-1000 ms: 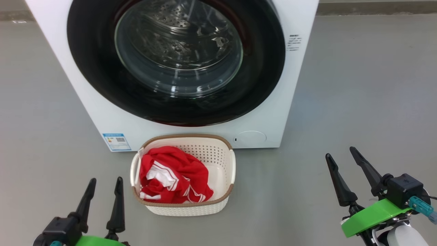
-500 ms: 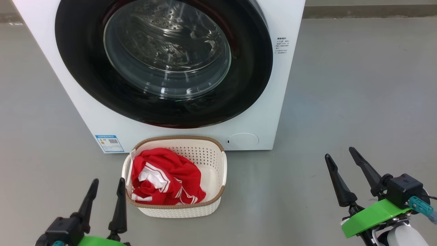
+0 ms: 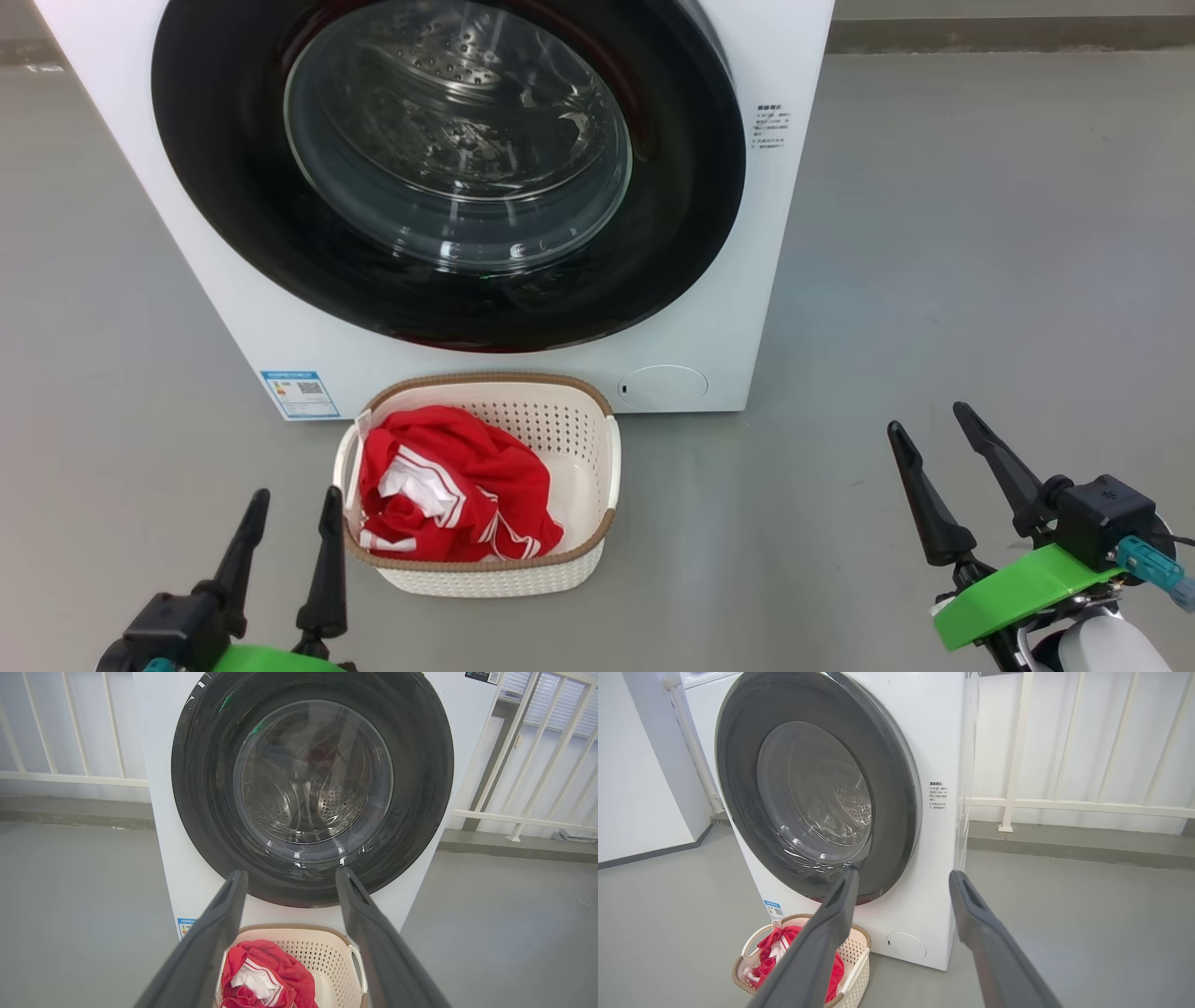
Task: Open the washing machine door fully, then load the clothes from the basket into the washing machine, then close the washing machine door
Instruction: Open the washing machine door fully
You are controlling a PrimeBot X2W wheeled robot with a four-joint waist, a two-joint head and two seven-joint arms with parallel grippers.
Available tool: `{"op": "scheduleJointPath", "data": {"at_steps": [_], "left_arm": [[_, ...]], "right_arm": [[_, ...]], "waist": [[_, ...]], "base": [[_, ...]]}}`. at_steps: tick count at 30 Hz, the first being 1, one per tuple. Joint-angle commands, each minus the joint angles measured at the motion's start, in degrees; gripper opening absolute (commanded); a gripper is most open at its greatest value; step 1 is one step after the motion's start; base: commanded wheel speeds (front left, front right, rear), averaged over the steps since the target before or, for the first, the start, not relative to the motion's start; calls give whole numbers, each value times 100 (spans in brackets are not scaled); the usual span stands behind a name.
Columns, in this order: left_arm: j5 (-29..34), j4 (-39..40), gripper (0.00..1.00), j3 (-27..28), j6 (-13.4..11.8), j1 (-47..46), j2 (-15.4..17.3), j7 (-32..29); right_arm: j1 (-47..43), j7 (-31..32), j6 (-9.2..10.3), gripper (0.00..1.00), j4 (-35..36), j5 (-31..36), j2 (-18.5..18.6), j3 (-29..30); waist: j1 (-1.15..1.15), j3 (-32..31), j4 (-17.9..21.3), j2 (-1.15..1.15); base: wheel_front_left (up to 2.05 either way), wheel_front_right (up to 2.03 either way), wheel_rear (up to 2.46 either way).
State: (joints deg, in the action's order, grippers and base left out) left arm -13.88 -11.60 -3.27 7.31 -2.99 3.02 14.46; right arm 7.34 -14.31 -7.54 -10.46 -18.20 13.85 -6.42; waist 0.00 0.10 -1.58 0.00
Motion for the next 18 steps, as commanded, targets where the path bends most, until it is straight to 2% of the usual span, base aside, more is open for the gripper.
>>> {"op": "scheduleJointPath", "data": {"at_steps": [1,18], "left_arm": [[-4,110,100,185,18,-229,78,54],[-15,70,100,188,18,-243,87,54]], "right_arm": [[154,-69,5,100,133,-39,91,-111],[173,-69,5,100,115,-52,79,-127]], "waist": [[0,1,-2,0],[0,10,-6,0]], "base": [[0,0,0],[0,0,0]]}}
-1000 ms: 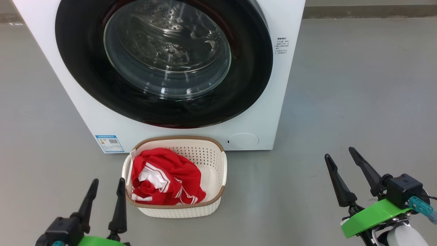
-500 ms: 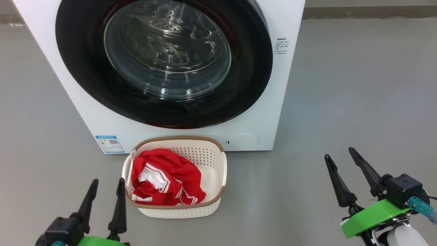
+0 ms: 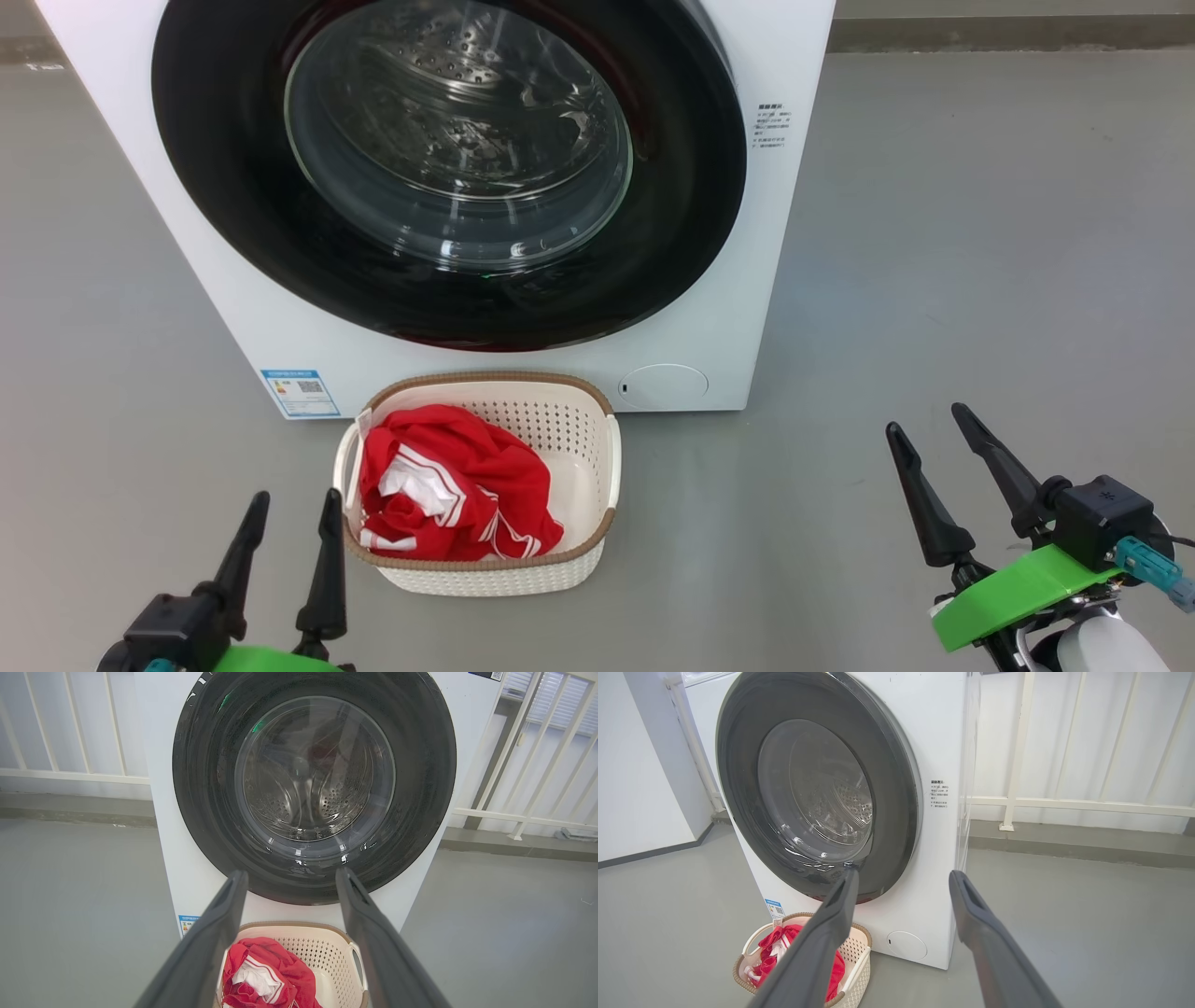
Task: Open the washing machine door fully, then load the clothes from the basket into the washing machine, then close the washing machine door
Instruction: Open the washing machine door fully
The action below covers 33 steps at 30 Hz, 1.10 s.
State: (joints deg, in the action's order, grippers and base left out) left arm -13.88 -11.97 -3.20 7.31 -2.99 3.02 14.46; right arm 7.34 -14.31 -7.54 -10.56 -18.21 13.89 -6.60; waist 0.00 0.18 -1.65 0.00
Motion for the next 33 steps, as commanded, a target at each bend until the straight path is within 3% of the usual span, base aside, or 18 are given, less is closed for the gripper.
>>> {"op": "scheduleJointPath", "data": {"at_steps": [1,33], "left_arm": [[-14,106,100,183,18,-245,89,54],[-81,210,100,313,18,-325,43,54]], "right_arm": [[174,-69,5,100,124,-50,74,-108],[439,-69,5,100,107,-215,215,-54]], "waist": [[0,2,1,0],[0,217,-62,0]], "base": [[0,0,0],[0,0,0]]}}
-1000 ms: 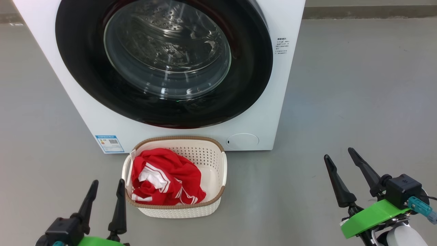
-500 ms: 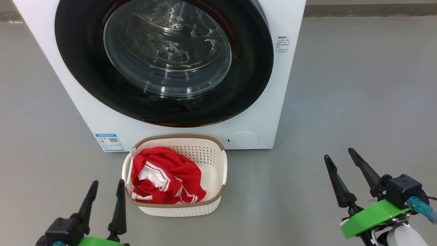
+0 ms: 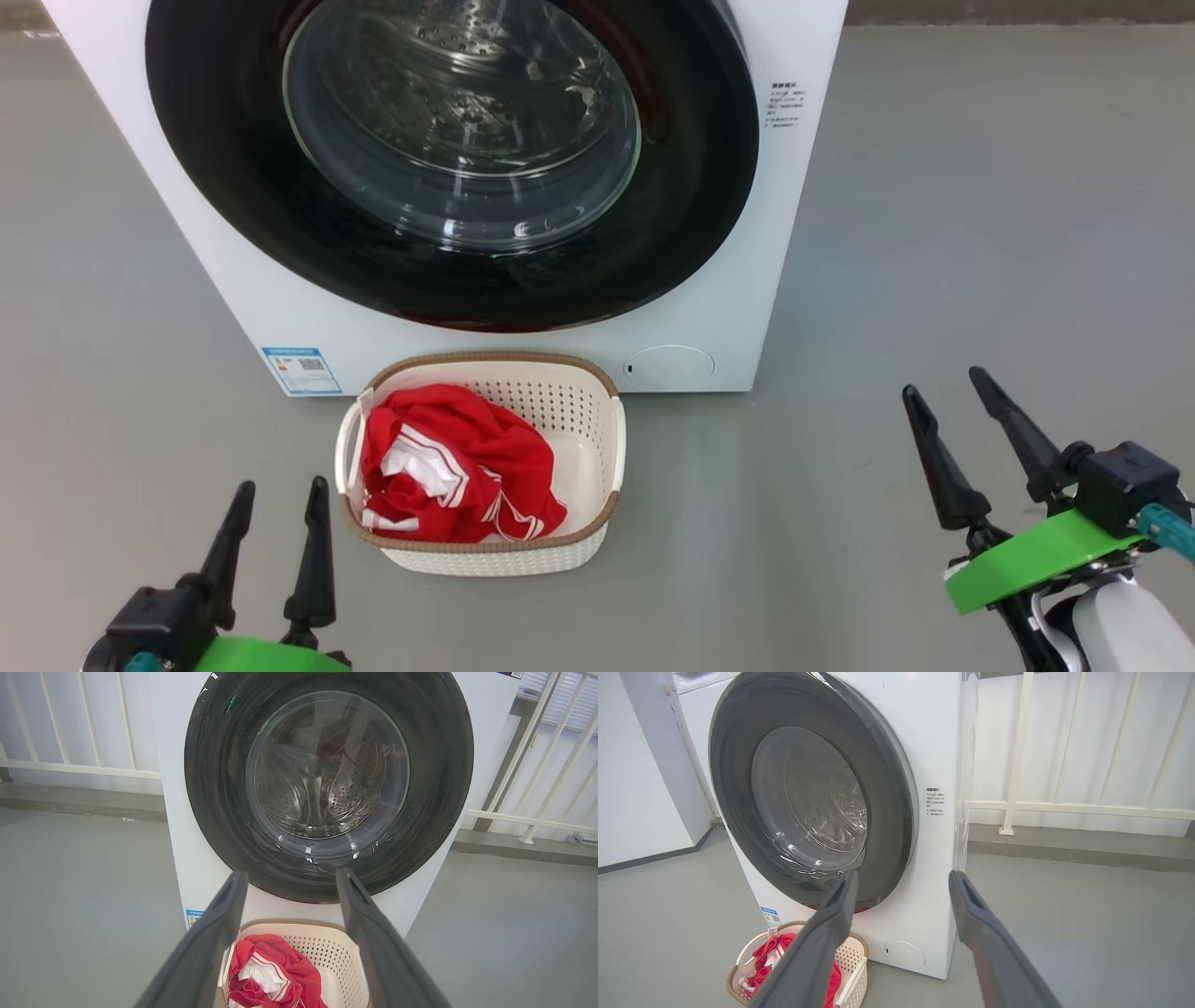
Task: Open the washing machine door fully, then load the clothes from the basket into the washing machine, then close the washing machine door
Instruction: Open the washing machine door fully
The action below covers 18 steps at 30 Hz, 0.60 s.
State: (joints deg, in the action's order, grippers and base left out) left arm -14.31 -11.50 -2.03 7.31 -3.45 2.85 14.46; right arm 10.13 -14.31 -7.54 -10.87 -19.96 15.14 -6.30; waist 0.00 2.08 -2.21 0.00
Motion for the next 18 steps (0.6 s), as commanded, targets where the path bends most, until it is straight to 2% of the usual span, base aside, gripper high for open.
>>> {"op": "scheduleJointPath", "data": {"at_steps": [1,9,10,11,12,15,18], "left_arm": [[-25,170,100,209,18,-292,56,54],[73,273,100,245,18,-452,33,54],[88,287,100,244,18,-478,31,54],[102,300,100,241,18,-505,29,54],[113,316,100,238,18,-532,27,54],[144,351,100,229,18,-610,22,54],[165,385,100,209,18,-688,18,54]], "right_arm": [[198,-69,5,100,141,-64,106,-75],[597,-69,5,100,171,-262,250,-2],[659,-69,5,96,184,-325,256,30],[719,-69,5,79,195,-400,260,64],[778,-69,5,53,202,-487,264,95],[951,-69,5,27,197,-699,326,167],[1121,-69,5,16,136,-870,416,187]], "waist": [[0,62,-9,0],[0,416,-44,0],[0,473,-51,0],[0,529,-57,0],[0,585,-65,0],[0,747,-90,0],[0,878,-125,0]], "base": [[0,0,0],[0,0,0],[0,0,0],[0,0,0],[0,0,0],[0,0,0],[0,0,0]]}}
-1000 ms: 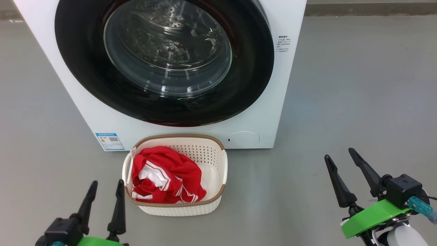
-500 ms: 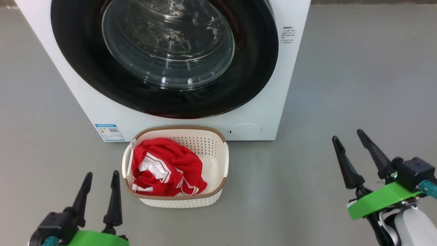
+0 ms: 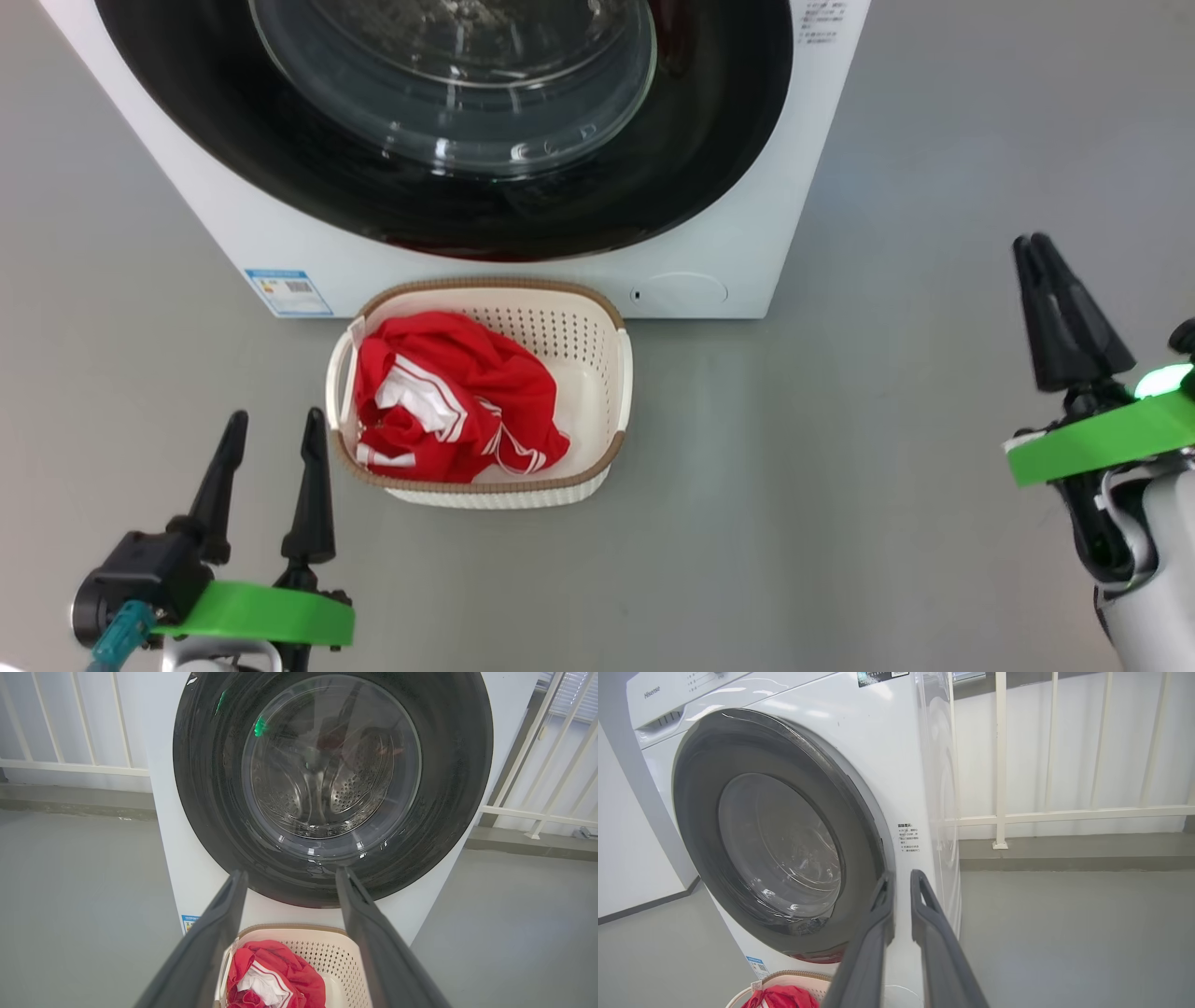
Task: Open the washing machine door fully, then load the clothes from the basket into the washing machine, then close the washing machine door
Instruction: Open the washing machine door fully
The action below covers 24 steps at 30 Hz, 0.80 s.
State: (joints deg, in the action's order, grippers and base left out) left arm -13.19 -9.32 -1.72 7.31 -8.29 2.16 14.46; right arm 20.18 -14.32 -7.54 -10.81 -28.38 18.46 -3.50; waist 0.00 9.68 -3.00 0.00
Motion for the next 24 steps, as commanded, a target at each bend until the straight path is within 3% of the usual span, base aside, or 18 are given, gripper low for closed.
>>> {"op": "scheduleJointPath", "data": {"at_steps": [1,2,13,24], "left_arm": [[62,184,100,169,18,-229,85,54],[68,204,100,166,18,-251,84,54],[79,397,100,93,18,-440,75,54],[34,609,100,-72,18,-661,73,54]], "right_arm": [[175,-68,5,9,102,-108,111,-110],[237,-68,5,0,72,-203,138,-120],[1022,-68,5,0,-434,-1664,575,-431],[2031,355,5,0,-694,-3743,1352,-1202]], "waist": [[0,159,-59,0],[0,200,-72,0],[0,656,-181,0],[0,1134,-357,0]], "base": [[0,0,0],[0,0,0],[0,0,0],[0,0,0]]}}
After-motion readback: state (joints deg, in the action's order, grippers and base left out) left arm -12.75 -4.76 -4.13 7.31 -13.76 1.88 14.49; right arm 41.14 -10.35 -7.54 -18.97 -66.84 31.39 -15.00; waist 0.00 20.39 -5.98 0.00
